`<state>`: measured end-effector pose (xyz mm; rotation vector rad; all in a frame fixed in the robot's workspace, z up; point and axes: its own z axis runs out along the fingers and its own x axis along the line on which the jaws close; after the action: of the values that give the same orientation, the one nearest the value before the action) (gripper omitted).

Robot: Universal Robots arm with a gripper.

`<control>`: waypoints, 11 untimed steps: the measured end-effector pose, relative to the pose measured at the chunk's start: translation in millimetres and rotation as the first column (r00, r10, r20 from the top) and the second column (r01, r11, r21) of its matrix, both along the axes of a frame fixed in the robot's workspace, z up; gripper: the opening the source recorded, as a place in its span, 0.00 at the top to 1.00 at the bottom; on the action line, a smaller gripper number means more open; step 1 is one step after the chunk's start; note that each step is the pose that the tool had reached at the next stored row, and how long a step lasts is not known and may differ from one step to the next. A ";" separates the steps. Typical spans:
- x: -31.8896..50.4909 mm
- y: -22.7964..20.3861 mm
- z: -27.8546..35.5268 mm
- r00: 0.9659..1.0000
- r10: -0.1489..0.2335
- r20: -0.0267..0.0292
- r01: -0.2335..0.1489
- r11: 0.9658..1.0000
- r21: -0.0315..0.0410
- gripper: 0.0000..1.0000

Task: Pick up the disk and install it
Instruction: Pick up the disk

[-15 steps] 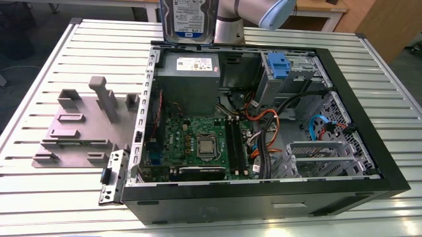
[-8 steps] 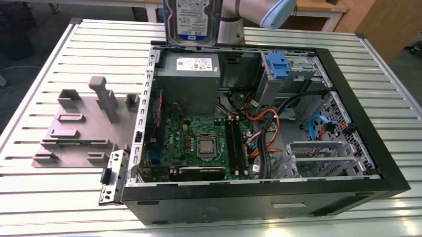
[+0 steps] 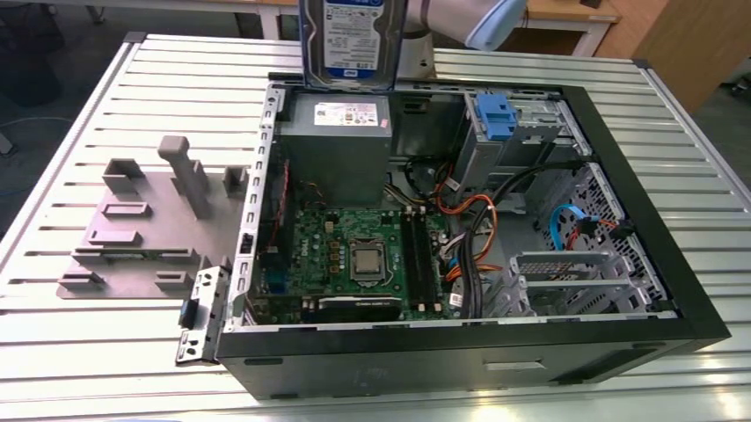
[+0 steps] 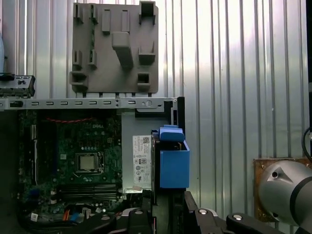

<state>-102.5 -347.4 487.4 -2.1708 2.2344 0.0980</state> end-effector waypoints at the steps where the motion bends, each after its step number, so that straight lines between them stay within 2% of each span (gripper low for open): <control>1: 1.5 -1.4 0.0 1.000 0.000 0.000 0.000 1.000 0.000 0.65; 8: 12.4 -8.5 0.0 1.000 0.000 0.000 0.000 1.000 0.000 0.65; 11: 19.3 -8.9 0.0 1.000 0.000 0.000 0.000 1.000 0.000 0.65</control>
<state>-83.2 -356.3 487.4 -2.1708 2.2349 0.0975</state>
